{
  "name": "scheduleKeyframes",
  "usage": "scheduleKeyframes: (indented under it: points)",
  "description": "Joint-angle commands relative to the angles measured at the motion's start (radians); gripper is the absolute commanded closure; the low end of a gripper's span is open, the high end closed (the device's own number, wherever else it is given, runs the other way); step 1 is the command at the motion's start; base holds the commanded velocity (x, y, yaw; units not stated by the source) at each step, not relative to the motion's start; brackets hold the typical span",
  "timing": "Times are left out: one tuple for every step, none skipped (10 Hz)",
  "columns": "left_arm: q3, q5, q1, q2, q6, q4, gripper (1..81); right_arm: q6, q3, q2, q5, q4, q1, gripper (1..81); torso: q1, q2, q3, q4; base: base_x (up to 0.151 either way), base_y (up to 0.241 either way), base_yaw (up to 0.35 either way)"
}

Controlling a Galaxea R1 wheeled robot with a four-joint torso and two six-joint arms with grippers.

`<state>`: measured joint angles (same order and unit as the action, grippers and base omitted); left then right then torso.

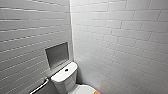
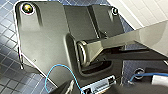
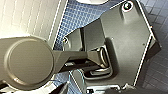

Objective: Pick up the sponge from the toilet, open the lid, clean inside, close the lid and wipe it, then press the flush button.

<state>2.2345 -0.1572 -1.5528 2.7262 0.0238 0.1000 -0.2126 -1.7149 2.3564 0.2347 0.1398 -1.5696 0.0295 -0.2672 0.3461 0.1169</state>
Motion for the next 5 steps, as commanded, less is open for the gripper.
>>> scheduleKeyframes:
  points:
    - [-0.018, 0.051, 0.027, -0.009, -0.005, -0.002, 1.0, -0.109, 0.135, -0.176, 0.051, 0.020, 0.120, 1.0, 0.063, -0.098, 0.092, 0.000, 0.000, 0.000, 0.000]
    - [-0.018, 0.051, 0.027, -0.006, -0.005, -0.003, 1.0, -0.130, 0.155, -0.208, 0.051, 0.020, 0.159, 1.0, 0.082, -0.128, 0.120, 0.000, 0.000, 0.000, 0.000]
    - [-0.015, 0.051, 0.026, 0.000, -0.005, -0.003, 1.0, -0.145, 0.172, -0.234, 0.049, 0.018, 0.200, 1.0, 0.104, -0.163, 0.152, 0.000, 0.000, 0.000, 0.000]
    - [-0.013, 0.051, 0.023, 0.006, -0.005, -0.003, 1.0, -0.160, 0.198, -0.270, 0.045, 0.018, 0.245, 1.0, 0.127, -0.200, 0.187, 0.000, 0.000, 0.000, 0.000]
    - [-0.012, 0.051, 0.019, 0.008, -0.005, -0.008, 1.0, -0.168, 0.216, -0.299, 0.041, 0.018, 0.287, 1.0, 0.150, -0.235, 0.220, 0.000, 0.000, 0.000, 0.000]
